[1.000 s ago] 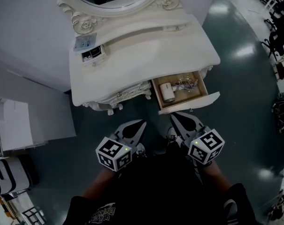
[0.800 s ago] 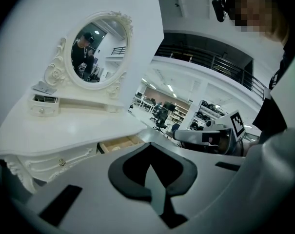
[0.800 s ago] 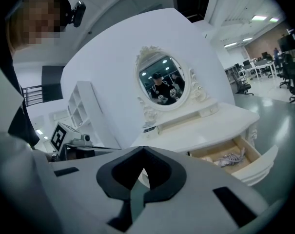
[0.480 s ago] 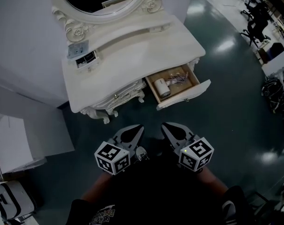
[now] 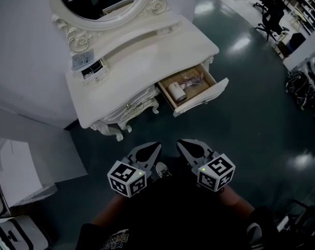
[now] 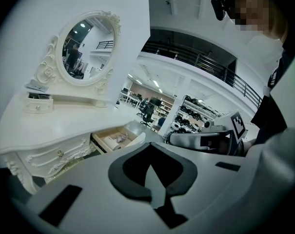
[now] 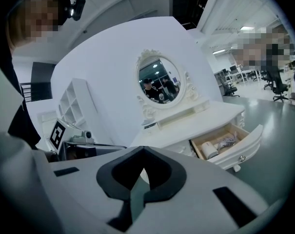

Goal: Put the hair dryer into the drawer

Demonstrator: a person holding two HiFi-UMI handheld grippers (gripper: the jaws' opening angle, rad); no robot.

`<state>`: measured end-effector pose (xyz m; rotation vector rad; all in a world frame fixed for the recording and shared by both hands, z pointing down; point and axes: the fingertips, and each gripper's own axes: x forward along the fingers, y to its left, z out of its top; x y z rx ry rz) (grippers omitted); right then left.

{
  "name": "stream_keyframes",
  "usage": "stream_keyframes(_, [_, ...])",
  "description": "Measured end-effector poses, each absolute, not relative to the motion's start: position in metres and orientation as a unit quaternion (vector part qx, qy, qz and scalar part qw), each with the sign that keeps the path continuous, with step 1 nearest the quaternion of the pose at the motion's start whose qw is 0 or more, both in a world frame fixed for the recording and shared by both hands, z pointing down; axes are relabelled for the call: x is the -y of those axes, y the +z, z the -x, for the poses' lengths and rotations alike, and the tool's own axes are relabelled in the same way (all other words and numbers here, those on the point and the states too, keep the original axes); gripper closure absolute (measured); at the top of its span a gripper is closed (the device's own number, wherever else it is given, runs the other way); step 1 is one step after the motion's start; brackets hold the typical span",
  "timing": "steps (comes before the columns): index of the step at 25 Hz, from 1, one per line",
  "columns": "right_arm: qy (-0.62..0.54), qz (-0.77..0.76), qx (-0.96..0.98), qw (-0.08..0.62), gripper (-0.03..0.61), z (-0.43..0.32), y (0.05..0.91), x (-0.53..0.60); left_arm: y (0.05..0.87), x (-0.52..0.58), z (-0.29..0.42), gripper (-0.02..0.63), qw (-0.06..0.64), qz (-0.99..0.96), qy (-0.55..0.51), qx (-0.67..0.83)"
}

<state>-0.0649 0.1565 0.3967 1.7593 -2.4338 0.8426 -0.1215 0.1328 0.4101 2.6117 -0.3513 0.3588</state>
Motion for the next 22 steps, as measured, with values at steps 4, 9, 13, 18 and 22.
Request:
stream_keyframes(4, [0.265, -0.561, 0.784, 0.015, 0.549, 0.07, 0.395, -0.161, 0.406, -0.136, 0.123, 0.611, 0.234, -0.956, 0.127, 0.127])
stream_keyframes(9, [0.265, -0.553, 0.79, 0.019, 0.549, 0.077, 0.395, -0.161, 0.403, -0.139, 0.126, 0.611, 0.229, -0.957, 0.123, 0.13])
stream_keyframes(13, [0.265, -0.547, 0.794, 0.023, 0.549, 0.079, 0.397, -0.162, 0.405, -0.141, 0.127, 0.611, 0.232, -0.956, 0.123, 0.132])
stream_keyframes(18, [0.268, -0.543, 0.795, 0.024, 0.549, 0.079, 0.4, -0.16, 0.406, -0.14, 0.126, 0.611, 0.233, -0.955, 0.124, 0.135])
stream_keyframes(22, [0.268, -0.54, 0.798, 0.027, 0.549, 0.078, 0.401, -0.161, 0.407, -0.139, 0.126, 0.611, 0.232, -0.955, 0.123, 0.137])
